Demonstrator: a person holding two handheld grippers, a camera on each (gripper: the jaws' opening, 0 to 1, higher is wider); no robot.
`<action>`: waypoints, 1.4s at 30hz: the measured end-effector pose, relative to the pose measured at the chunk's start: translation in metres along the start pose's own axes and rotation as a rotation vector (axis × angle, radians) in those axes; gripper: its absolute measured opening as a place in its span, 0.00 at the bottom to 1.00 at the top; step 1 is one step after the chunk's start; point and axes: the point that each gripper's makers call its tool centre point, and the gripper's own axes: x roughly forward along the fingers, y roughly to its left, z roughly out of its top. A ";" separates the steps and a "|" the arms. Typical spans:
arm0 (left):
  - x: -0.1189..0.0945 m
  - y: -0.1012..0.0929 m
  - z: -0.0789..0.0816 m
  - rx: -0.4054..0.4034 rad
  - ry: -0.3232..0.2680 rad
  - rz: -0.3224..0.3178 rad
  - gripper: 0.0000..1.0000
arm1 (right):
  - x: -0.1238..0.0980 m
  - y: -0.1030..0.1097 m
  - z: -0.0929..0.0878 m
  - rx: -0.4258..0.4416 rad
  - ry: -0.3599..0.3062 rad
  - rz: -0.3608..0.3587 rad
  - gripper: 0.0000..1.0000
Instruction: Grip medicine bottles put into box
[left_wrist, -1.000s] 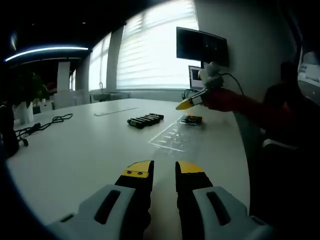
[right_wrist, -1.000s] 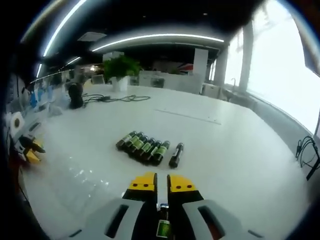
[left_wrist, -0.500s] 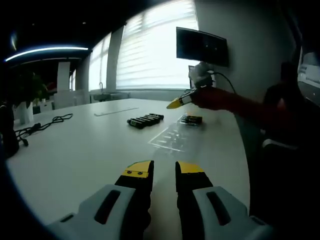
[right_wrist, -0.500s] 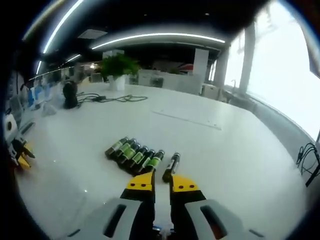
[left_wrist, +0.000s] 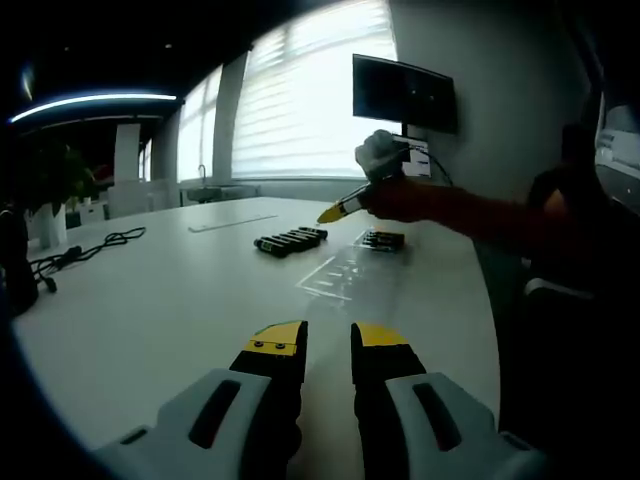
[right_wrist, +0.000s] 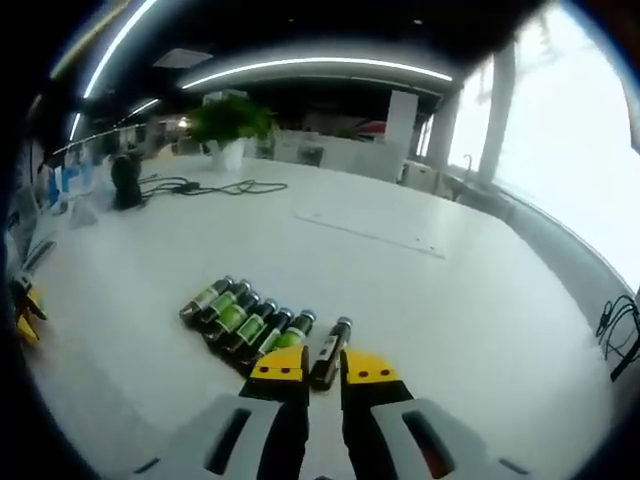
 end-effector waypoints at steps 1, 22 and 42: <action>0.000 0.000 0.000 0.000 0.000 0.000 0.12 | 0.003 -0.001 -0.001 0.005 0.007 0.000 0.08; 0.000 -0.001 0.000 0.000 0.000 0.001 0.12 | 0.033 -0.005 -0.018 0.035 0.102 -0.009 0.08; 0.000 -0.001 0.000 -0.002 -0.001 0.001 0.12 | 0.014 -0.004 -0.013 0.070 0.058 -0.020 0.07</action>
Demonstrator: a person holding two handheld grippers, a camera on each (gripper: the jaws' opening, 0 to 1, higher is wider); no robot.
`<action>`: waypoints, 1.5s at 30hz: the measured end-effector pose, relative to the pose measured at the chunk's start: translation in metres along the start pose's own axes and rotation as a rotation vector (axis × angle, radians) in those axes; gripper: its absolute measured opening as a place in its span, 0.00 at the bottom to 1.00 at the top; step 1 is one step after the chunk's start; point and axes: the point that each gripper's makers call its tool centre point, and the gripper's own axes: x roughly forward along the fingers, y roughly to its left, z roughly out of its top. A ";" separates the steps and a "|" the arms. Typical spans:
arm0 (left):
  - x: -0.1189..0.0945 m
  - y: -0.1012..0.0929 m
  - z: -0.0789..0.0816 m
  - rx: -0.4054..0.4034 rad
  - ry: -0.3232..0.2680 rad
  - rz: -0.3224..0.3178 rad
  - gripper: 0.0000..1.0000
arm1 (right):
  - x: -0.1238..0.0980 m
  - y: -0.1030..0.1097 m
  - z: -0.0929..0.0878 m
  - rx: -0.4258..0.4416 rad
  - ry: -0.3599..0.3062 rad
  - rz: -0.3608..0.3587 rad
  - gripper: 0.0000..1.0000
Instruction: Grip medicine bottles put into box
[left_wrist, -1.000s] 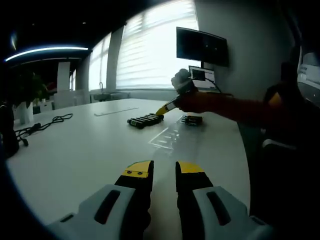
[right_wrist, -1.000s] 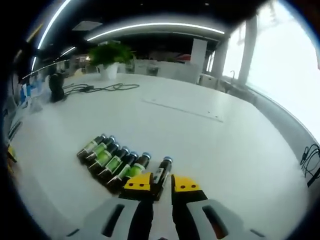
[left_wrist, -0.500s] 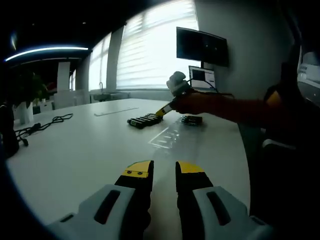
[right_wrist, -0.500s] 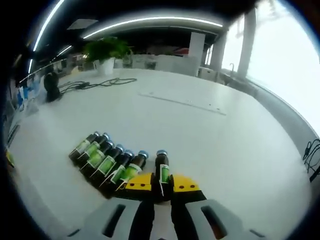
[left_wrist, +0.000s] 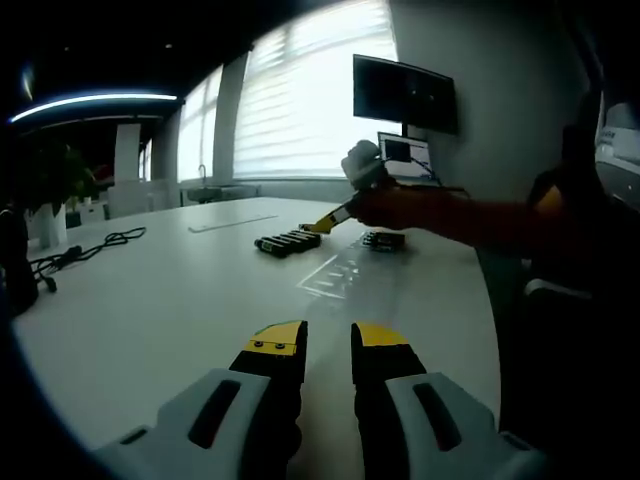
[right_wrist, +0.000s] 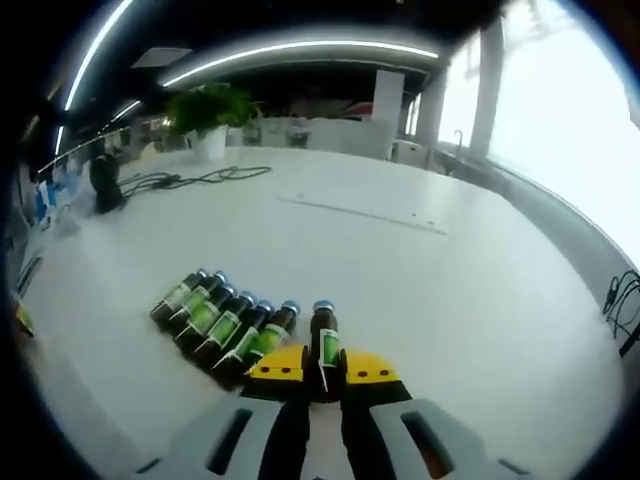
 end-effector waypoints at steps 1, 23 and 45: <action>0.000 0.000 0.000 0.000 0.000 0.000 0.12 | -0.002 0.001 0.001 -0.001 -0.006 0.002 0.07; 0.000 0.002 0.000 0.000 -0.002 0.004 0.12 | -0.071 0.025 0.009 0.002 -0.114 0.018 0.07; 0.001 0.003 0.000 0.001 0.001 0.008 0.12 | -0.106 0.044 -0.023 0.013 -0.106 0.018 0.07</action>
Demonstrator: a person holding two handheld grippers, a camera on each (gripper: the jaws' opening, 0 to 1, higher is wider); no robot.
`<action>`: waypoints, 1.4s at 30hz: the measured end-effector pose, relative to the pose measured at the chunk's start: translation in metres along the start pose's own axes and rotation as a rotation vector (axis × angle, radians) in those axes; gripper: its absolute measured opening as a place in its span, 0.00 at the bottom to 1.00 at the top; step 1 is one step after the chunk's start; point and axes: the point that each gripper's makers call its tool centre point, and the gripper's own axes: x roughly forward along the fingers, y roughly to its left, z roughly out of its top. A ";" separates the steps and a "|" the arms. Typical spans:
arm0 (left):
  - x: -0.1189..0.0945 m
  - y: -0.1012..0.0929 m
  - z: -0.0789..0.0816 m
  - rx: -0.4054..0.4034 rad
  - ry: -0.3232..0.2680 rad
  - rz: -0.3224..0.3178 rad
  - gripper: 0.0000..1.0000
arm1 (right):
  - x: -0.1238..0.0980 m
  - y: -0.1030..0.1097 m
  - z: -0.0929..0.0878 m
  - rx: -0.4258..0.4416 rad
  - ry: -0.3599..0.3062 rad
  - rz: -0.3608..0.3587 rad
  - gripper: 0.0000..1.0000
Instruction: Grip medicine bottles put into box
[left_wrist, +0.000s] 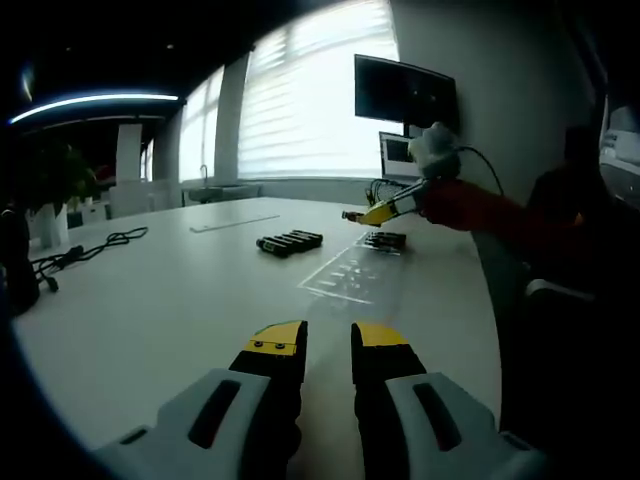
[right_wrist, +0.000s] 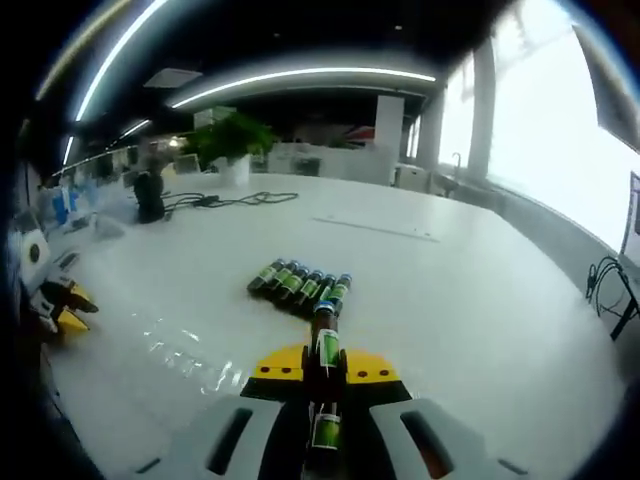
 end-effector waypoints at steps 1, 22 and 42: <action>0.000 0.000 0.000 0.000 0.000 0.000 0.12 | -0.001 0.001 -0.001 0.001 0.001 -0.001 0.07; 0.000 -0.001 0.000 0.002 0.001 0.001 0.12 | -0.018 0.018 -0.028 0.043 0.039 -0.015 0.07; -0.001 0.000 0.000 0.000 0.000 0.001 0.12 | -0.018 0.022 -0.037 0.047 0.075 -0.047 0.07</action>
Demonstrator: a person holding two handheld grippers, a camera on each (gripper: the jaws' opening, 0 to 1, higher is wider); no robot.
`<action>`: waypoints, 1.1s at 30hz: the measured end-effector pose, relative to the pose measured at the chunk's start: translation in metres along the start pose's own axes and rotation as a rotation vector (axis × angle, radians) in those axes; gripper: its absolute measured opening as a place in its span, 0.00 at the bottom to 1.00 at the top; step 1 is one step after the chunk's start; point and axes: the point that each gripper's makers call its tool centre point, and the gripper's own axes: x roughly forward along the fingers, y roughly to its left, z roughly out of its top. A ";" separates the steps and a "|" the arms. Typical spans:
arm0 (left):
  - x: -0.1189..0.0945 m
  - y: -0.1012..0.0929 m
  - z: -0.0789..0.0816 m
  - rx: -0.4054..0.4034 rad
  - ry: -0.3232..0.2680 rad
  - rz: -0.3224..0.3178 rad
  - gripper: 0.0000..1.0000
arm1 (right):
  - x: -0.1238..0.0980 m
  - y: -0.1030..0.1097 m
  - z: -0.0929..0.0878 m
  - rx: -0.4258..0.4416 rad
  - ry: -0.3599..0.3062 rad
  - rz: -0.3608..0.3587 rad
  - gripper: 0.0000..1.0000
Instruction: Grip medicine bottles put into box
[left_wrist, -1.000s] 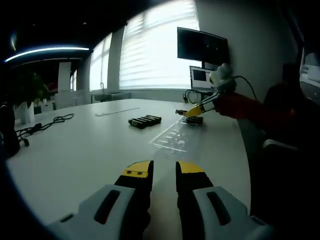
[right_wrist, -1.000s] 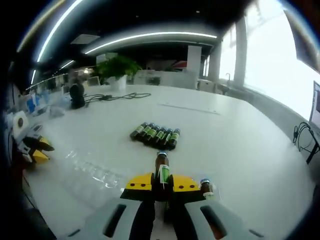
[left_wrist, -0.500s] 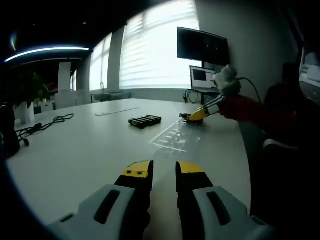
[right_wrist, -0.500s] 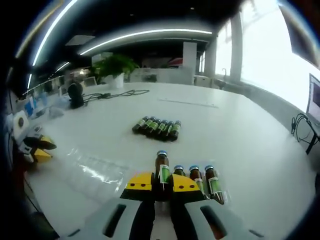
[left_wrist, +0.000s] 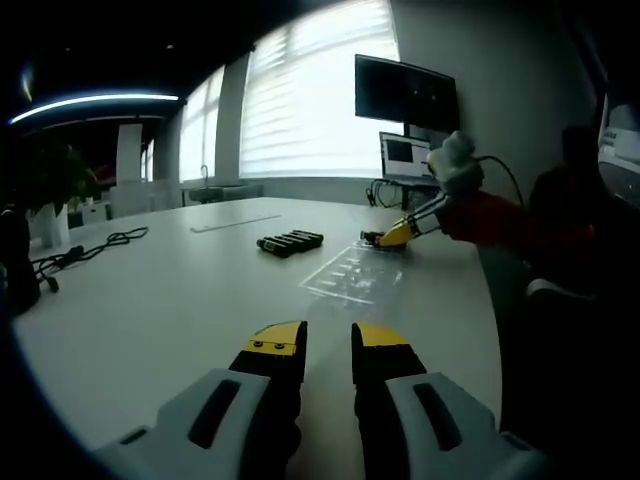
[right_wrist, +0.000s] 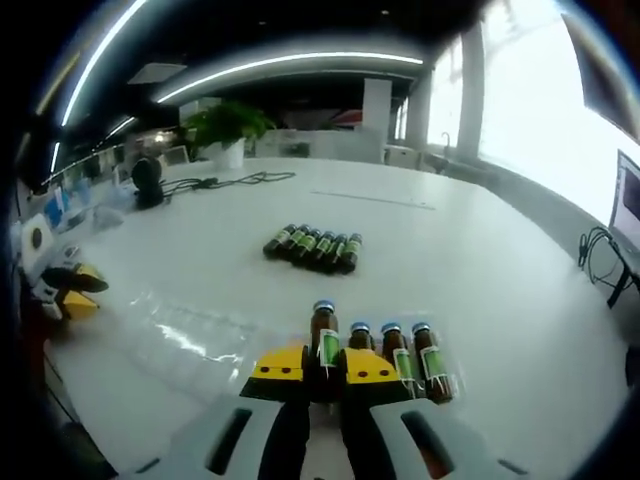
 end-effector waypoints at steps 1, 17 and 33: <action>0.000 0.000 0.000 0.000 0.000 0.000 0.12 | 0.000 0.000 0.000 0.001 0.003 -0.001 0.07; 0.000 0.000 0.000 0.000 -0.002 -0.001 0.12 | -0.001 0.001 -0.004 -0.013 0.017 -0.006 0.08; 0.000 0.000 0.000 0.000 -0.002 -0.001 0.12 | -0.008 -0.007 0.008 -0.016 -0.027 0.025 0.05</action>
